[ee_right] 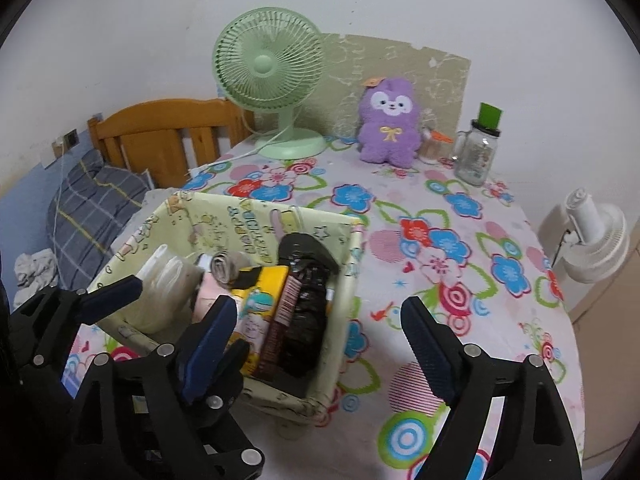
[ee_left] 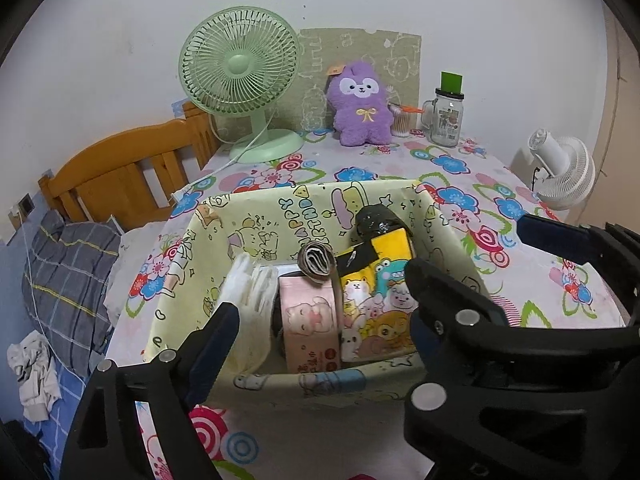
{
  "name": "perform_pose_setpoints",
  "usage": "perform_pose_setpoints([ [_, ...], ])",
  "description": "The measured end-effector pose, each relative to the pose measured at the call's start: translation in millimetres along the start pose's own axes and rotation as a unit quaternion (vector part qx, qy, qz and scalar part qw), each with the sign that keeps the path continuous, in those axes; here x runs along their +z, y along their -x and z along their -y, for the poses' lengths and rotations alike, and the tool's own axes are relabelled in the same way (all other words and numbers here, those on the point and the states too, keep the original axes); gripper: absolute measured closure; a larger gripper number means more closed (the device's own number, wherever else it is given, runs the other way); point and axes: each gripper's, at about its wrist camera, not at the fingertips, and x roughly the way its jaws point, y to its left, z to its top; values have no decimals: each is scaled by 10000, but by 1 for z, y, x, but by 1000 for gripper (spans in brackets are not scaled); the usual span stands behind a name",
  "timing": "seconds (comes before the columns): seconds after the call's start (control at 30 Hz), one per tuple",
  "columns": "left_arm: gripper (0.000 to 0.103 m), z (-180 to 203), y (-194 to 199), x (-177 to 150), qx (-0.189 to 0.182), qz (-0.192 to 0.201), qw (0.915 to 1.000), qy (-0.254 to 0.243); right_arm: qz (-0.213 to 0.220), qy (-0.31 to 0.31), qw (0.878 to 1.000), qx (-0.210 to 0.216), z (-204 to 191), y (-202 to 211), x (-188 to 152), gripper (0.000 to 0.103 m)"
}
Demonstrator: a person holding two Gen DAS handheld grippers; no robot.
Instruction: Organize soft objects
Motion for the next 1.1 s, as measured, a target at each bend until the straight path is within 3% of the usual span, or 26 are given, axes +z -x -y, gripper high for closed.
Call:
perform_pose_setpoints([
  [0.27,13,13,10,-1,-52,63,10000,54,101,-219,9997,-52,22,14,-9,16],
  [0.5,12,33,20,-1,-178,166,9997,19,229,-244,9984,-446,40,35,-16,13],
  [1.1,5,76,45,1,-265,432,9986,-134,501,-633,9938,-769,90,78,-36,11],
])
